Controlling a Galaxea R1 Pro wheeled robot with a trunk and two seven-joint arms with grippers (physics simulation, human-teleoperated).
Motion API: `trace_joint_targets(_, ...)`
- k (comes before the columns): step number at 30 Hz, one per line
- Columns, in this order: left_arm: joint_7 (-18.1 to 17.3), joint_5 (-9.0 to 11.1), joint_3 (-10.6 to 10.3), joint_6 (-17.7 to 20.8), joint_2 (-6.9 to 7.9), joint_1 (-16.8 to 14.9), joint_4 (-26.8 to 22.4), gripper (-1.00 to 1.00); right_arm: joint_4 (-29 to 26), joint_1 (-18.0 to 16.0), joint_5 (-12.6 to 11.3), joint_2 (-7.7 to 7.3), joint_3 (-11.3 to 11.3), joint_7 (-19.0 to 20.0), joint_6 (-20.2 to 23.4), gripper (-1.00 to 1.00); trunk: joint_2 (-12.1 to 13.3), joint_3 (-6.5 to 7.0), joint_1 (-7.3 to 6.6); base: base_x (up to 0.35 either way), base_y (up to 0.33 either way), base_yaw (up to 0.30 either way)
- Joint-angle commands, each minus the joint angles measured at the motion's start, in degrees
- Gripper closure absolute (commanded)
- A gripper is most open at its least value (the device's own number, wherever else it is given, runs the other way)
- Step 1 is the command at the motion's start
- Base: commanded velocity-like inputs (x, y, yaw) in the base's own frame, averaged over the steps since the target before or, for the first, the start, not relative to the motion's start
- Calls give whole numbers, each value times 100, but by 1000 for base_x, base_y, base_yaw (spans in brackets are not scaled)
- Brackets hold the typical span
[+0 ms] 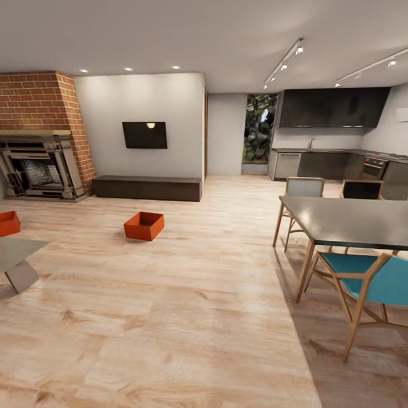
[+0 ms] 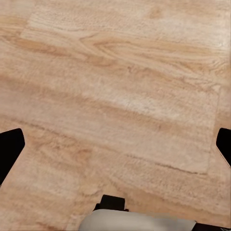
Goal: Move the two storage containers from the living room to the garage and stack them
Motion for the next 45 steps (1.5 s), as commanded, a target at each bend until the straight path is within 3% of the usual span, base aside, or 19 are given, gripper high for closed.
trace_joint_targets(1,11,-14,24,-32,0,-9,21,-100,4,-4,22,0,-2,-4,-15,-100,-3,-6,3,325,0,0)
trace_joint_targets(45,11,-14,24,-28,-7,-9,21,-100,4,-4,30,0,-2,-8,-15,-100,-3,-6,3,325,-23,0)
